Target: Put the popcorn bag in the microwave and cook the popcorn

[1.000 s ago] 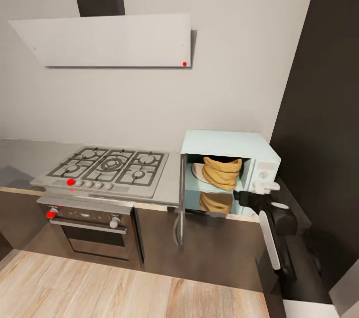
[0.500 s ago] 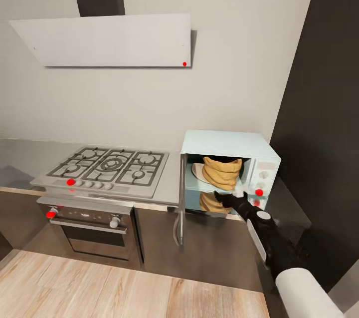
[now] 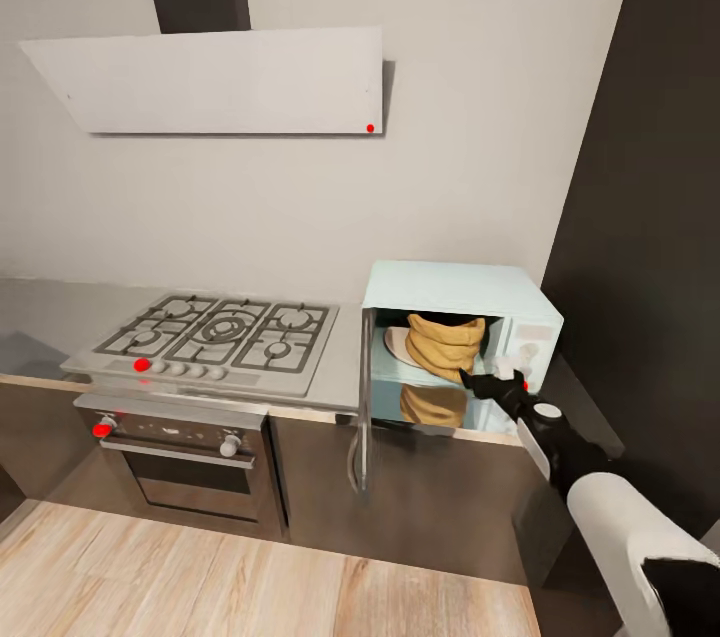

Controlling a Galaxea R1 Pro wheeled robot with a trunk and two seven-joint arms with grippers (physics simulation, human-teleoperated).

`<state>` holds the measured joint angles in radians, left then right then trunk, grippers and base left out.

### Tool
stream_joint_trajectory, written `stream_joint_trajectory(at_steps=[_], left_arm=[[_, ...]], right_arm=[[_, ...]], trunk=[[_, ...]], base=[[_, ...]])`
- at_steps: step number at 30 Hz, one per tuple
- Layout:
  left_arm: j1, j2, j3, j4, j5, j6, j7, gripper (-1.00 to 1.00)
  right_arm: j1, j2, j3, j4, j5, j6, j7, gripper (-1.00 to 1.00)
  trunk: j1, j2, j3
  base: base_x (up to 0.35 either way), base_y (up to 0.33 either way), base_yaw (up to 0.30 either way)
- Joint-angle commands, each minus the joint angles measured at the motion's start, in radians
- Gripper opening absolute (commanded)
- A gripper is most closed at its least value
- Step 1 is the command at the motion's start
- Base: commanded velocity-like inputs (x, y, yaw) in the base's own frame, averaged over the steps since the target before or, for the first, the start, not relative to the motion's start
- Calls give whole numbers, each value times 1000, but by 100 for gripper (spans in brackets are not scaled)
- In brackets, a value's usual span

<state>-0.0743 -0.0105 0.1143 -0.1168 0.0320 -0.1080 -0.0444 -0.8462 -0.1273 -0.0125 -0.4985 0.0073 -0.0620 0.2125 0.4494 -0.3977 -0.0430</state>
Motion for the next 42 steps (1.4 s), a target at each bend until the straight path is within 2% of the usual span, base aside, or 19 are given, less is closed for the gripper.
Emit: stream_joint_trajectory(at_steps=[1, 4, 9, 21, 42], left_arm=[[-1, 0, 7, 1, 3, -3, -5, 100], [-1, 0, 7, 1, 3, -3, -5, 100], [-1, 0, 6, 0, 3, -3, -5, 100], [-2, 0, 4, 0, 2, -3, -5, 100], [-2, 0, 4, 0, 2, -2, -5, 100]], right_arm=[[-38, -3, -1, 82, 2, -42, 0, 100], [-76, -4, -1, 148, 2, -80, -3, 100], [-108, -3, 1, 167, 3, -90, -14, 100], [-111, 9, 14, 169, 5, -91, -16, 100], [-110, 14, 17, 169, 6, -91, -15, 100]], trunk=[[1, -2, -2], [1, -2, -2], [1, -2, -2], [1, -2, -2], [1, -2, -2]], base=[[0, 0, 0], [0, 0, 0], [0, 0, 0], [83, 10, 0], [94, 37, 0]])
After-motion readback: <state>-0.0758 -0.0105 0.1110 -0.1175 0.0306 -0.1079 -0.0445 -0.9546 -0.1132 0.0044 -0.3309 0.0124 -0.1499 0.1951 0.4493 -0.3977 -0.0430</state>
